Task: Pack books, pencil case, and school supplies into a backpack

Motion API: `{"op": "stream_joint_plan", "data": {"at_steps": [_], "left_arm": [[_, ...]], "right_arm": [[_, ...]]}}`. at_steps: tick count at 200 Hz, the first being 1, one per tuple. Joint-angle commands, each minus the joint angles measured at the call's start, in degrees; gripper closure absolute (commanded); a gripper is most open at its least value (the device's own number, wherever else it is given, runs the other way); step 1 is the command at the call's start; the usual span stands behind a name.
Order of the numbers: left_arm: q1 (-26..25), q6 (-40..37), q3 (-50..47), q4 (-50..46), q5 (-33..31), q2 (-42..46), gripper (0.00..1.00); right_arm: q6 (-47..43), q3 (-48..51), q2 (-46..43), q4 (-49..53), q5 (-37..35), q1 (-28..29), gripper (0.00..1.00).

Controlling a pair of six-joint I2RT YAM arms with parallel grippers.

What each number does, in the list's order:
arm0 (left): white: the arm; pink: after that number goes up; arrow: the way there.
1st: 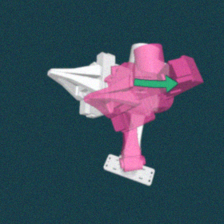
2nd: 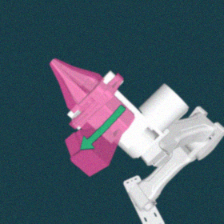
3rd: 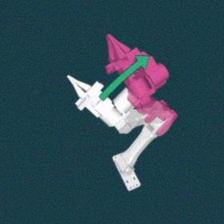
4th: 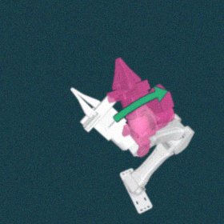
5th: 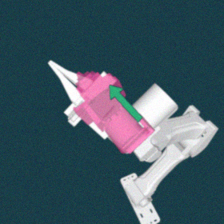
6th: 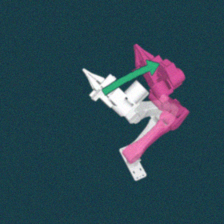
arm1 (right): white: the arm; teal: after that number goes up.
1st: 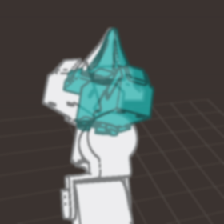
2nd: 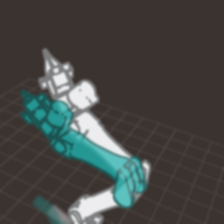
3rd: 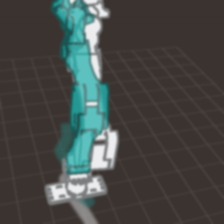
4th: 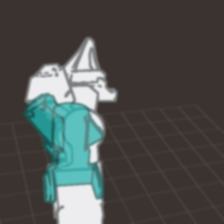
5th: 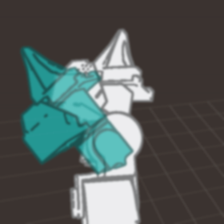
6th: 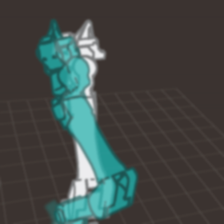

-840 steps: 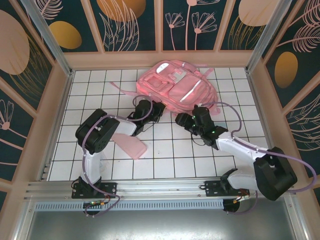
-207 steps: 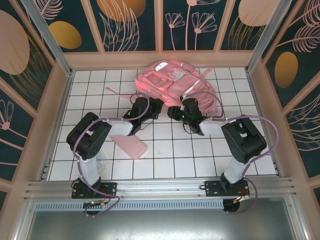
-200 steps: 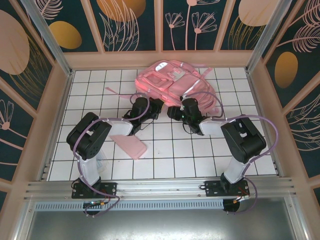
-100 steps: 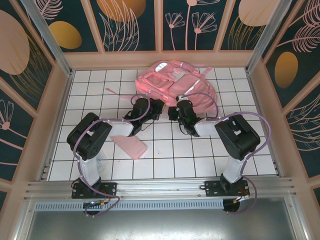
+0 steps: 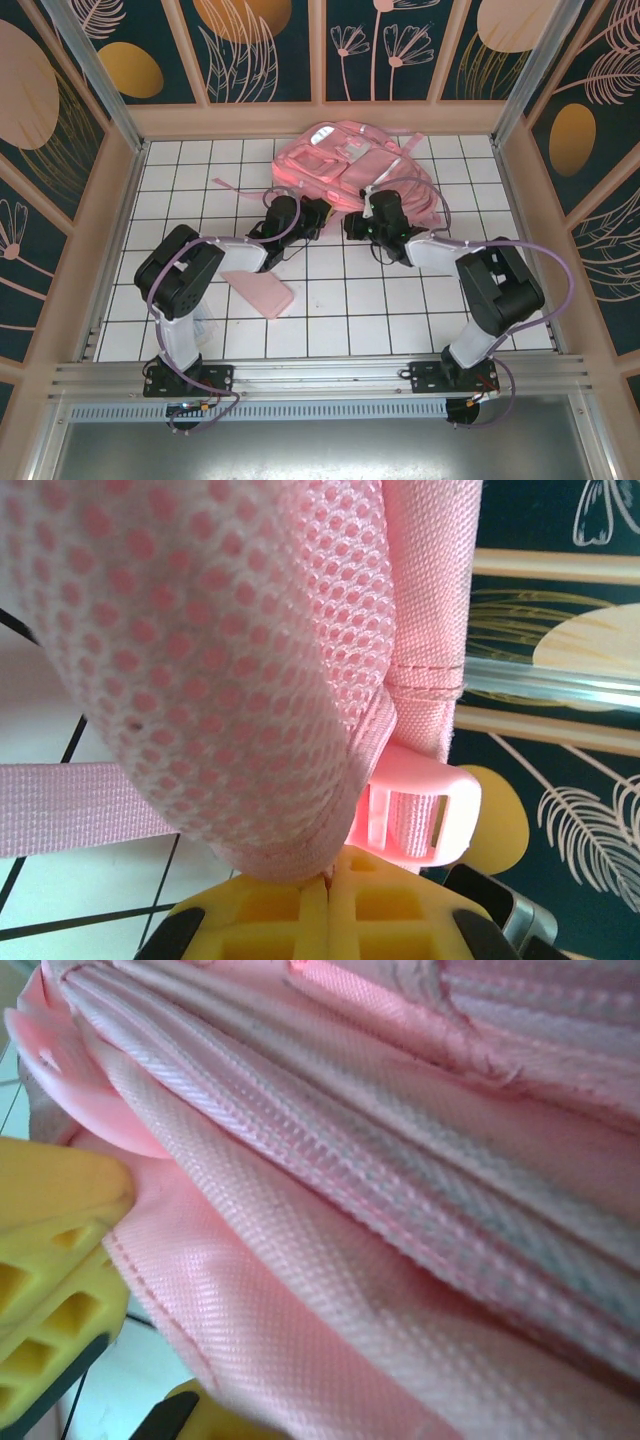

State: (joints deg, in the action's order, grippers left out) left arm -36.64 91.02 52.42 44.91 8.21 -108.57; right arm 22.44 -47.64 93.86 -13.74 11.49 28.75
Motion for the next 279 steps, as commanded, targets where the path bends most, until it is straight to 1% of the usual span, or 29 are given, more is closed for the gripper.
{"op": "stream_joint_plan", "data": {"at_steps": [1, 21, 33, 41, 58, 102, 121, 143, 169, 186, 195, 199, 201, 203, 207, 215, 220, 229, 230, 231, 234, 237, 240, 243, 245, 262, 279], "left_arm": [[3.5, -3.1, 1.9, 3.2, -2.1, -1.0, 1.0], [4.1, -4.8, 2.0, 2.2, -1.8, -1.0, 1.0], [4.4, -5.7, 2.0, 1.6, -1.8, -0.9, 1.0], [4.6, -6.1, 2.0, 1.3, -1.6, -1.0, 1.0], [5.4, -6.7, 1.9, 1.3, -1.0, -1.1, 1.0], [8.8, -10.8, -0.1, -1.9, 0.4, 1.2, 1.0], [10.1, -12.8, -1.0, -3.6, 0.2, 2.6, 1.0], [11.3, -14.4, -1.2, -4.9, 0.2, 3.0, 1.0], [12.8, -16.3, 0.8, -5.5, 2.6, 1.2, 1.0], [14.4, -19.3, 3.0, -7.4, 3.8, -0.9, 1.0], [15.2, -20.5, 6.3, -7.7, 5.4, -2.5, 1.0], [15.5, -21.0, 7.3, -8.0, 6.3, -3.2, 0.97], [15.6, -21.2, 7.7, -8.3, 6.8, -3.5, 0.92], [15.7, -21.4, 8.4, -8.6, 7.3, -3.9, 0.9], [15.9, -21.7, 9.4, -9.4, 8.1, -4.6, 0.81], [16.1, -22.2, 11.2, -10.9, 9.7, -5.4, 0.59], [16.0, -22.4, 11.9, -12.1, 10.1, -5.5, 0.48], [16.1, -22.2, 11.4, -12.8, 10.1, -4.5, 0.36], [16.1, -22.2, 11.2, -12.7, 10.1, -4.4, 0.36], [16.1, -22.1, 11.0, -12.7, 10.1, -4.3, 0.31], [16.1, -21.9, 10.4, -12.5, 9.9, -3.7, 0.29], [16.0, -21.8, 9.6, -12.4, 9.7, -2.9, 0.23], [16.0, -21.8, 8.8, -12.4, 9.4, -2.3, 0.21], [16.0, -21.9, 8.0, -12.4, 9.1, -1.4, 0.17], [16.1, -21.9, 7.6, -12.5, 8.9, -0.9, 0.16], [16.1, -21.8, 3.7, -13.8, 8.7, 3.9, 0.15], [15.9, -17.3, -3.9, -10.9, 10.0, 8.8, 0.14]], "right_arm": [[-2.0, -2.0, -1.5, 15.2, 6.8, -4.3, 1.0], [-3.0, -4.4, -0.3, 23.1, 11.4, -6.8, 1.0], [-4.7, -5.8, 0.1, 27.1, 13.6, -7.0, 1.0], [-6.0, -7.0, 0.6, 30.2, 13.7, -6.9, 1.0], [-8.5, -9.0, 1.3, 35.6, 11.7, -6.9, 1.0], [-14.5, -12.9, 2.7, 46.3, -0.8, -9.0, 1.0], [-15.8, -14.1, 2.3, 49.9, -3.1, -10.3, 1.0], [-15.0, -14.2, 0.9, 50.6, -2.5, -10.6, 1.0], [-13.9, -13.9, 0.6, 49.3, 0.3, -9.8, 1.0], [-12.4, -14.0, 0.7, 46.5, 5.8, -7.8, 1.0], [-11.2, -14.8, 1.0, 44.4, 9.1, -6.1, 1.0], [-10.5, -15.2, 1.0, 43.1, 11.1, -5.4, 1.0], [-10.2, -15.5, 1.2, 42.4, 11.9, -4.9, 1.0], [-9.8, -15.8, 1.2, 41.7, 13.0, -4.5, 1.0], [-8.8, -16.3, 1.4, 40.0, 14.9, -3.8, 1.0], [-6.7, -17.9, 2.0, 36.7, 18.6, -2.2, 1.0], [-5.2, -19.2, 2.7, 34.3, 21.0, -1.3, 1.0], [-3.4, -21.4, 3.8, 31.7, 23.0, -0.1, 1.0], [-3.1, -21.4, 3.9, 31.4, 23.2, 0.0, 1.0], [-2.9, -21.6, 4.0, 31.2, 23.4, 0.2, 1.0], [-2.2, -22.4, 4.5, 30.1, 24.1, 0.5, 1.0], [-1.7, -23.3, 4.8, 29.1, 24.9, 0.8, 1.0], [-1.3, -24.1, 5.4, 28.4, 25.7, 1.1, 1.0], [-1.1, -25.0, 6.0, 28.0, 26.3, 1.3, 1.0], [-0.9, -25.8, 6.3, 27.8, 26.6, 1.5, 1.0], [-0.9, -31.8, 9.0, 27.9, 25.9, 2.3, 1.0], [-0.4, -35.1, 11.5, 27.6, 27.2, 2.8, 1.0]]}}
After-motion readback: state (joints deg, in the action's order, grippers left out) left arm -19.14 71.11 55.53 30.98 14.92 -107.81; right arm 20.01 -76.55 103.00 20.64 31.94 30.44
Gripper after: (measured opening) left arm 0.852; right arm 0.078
